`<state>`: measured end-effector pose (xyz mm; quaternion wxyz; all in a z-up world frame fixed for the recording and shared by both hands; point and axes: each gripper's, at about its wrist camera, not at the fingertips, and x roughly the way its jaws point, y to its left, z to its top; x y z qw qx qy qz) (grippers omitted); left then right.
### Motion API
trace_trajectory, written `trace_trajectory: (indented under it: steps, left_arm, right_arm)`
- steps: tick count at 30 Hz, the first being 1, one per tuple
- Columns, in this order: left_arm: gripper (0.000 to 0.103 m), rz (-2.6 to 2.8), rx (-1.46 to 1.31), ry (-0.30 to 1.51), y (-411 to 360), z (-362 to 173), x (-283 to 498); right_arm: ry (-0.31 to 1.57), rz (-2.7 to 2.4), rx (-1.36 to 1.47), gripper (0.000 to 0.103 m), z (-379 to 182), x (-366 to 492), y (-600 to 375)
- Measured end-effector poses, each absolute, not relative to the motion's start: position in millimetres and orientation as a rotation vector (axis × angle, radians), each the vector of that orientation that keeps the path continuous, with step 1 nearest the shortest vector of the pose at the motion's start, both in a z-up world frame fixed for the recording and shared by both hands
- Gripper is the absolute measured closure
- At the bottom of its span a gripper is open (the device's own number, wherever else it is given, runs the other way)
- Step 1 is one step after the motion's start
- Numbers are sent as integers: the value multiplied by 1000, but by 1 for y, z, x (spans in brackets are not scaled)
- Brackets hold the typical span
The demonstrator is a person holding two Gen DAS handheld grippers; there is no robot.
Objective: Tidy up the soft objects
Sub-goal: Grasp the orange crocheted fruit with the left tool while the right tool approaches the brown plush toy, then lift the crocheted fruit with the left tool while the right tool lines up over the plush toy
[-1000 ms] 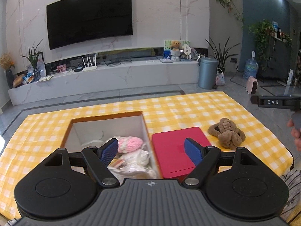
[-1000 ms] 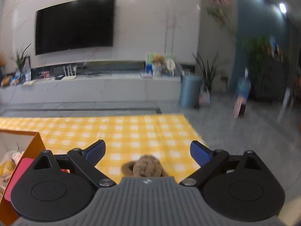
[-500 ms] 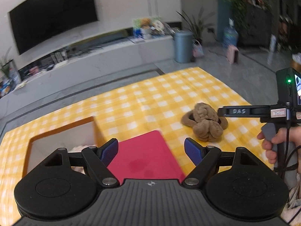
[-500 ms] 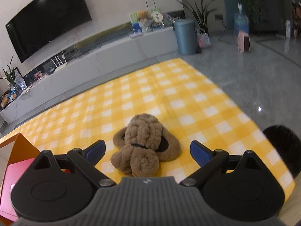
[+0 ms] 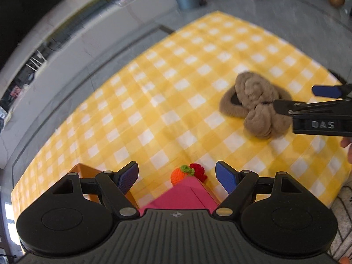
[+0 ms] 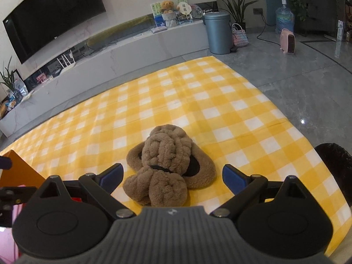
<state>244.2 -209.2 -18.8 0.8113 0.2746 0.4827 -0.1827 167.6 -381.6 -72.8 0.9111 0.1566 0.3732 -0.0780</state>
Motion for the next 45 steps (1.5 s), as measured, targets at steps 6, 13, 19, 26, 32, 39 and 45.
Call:
trace_trajectory:
  steps: [6, 13, 19, 26, 32, 39, 45]
  left_arm:
    - [15, -489, 683, 1220, -228, -49, 282]
    - [16, -478, 769, 1326, -246, -81, 305]
    - [17, -509, 850, 1403, -262, -98, 309]
    - [27, -489, 934, 1496, -269, -116, 318]
    - [28, -476, 1012, 1595, -277, -135, 326]
    - [33, -480, 1101, 1668, -290, -145, 327]
    - [23, -437, 1104, 1702, -288, -149, 335]
  right_arm:
    - [807, -173, 340, 8, -85, 180, -384]
    - [822, -190, 348, 8, -90, 182, -389]
    - [827, -195, 359, 8, -92, 182, -392]
    - [832, -191, 362, 8, -93, 185, -393]
    - [836, -197, 364, 8, -94, 186, -394]
    - [833, -197, 377, 8, -94, 185, -396]
    - [840, -209, 384, 8, -97, 185, -400]
